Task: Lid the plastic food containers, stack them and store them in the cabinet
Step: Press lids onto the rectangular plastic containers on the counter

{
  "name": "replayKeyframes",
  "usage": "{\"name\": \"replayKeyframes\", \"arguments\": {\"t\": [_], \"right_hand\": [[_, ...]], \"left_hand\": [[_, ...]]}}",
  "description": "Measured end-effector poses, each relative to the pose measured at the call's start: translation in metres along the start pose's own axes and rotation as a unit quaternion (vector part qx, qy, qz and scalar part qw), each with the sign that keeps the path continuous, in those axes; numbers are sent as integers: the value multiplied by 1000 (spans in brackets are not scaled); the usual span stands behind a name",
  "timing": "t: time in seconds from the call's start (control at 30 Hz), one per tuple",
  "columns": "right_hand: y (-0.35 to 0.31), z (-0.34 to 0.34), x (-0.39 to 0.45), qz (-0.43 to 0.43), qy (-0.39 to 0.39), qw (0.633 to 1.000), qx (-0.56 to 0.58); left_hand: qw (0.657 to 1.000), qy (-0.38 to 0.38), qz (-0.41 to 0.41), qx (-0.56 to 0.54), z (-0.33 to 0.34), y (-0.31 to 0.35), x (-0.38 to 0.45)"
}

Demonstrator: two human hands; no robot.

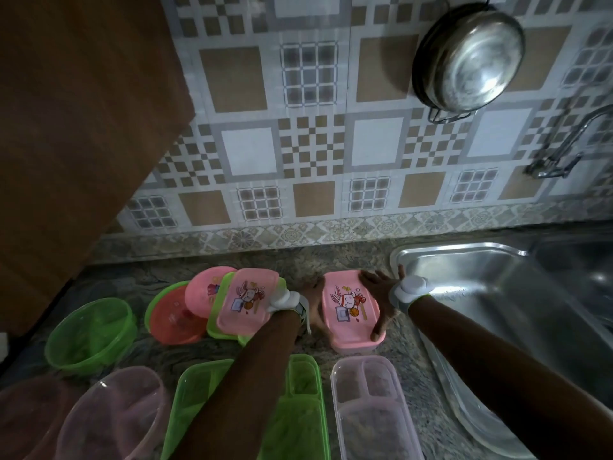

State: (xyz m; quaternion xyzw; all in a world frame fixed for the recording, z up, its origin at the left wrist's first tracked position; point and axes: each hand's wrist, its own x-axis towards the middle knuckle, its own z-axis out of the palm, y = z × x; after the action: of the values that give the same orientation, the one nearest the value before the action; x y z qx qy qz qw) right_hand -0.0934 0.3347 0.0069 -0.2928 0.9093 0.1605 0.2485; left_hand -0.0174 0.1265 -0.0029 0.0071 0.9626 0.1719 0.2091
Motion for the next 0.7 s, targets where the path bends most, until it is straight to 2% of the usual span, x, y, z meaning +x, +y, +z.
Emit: {"name": "replayKeyframes", "arguments": {"t": [0.2,0.37,0.47,0.57,0.7], "right_hand": [[1,2,1,2,2,1000,-6],[2,3,4,2,5,1000,-1],[1,-1,8,0,-6,1000,6],[-3,-14,16,2,-3,998,61],[-34,-38,33,-28,67,992,100]], "left_hand": [[993,-50,94,-44,-6,2,-14],[994,-95,48,-40,-4,-2,-6],[993,-72,73,-57,-6,-6,-4],[991,-55,94,-75,-17,-14,-6],[996,-15,35,-78,-47,-54,-2]]}}
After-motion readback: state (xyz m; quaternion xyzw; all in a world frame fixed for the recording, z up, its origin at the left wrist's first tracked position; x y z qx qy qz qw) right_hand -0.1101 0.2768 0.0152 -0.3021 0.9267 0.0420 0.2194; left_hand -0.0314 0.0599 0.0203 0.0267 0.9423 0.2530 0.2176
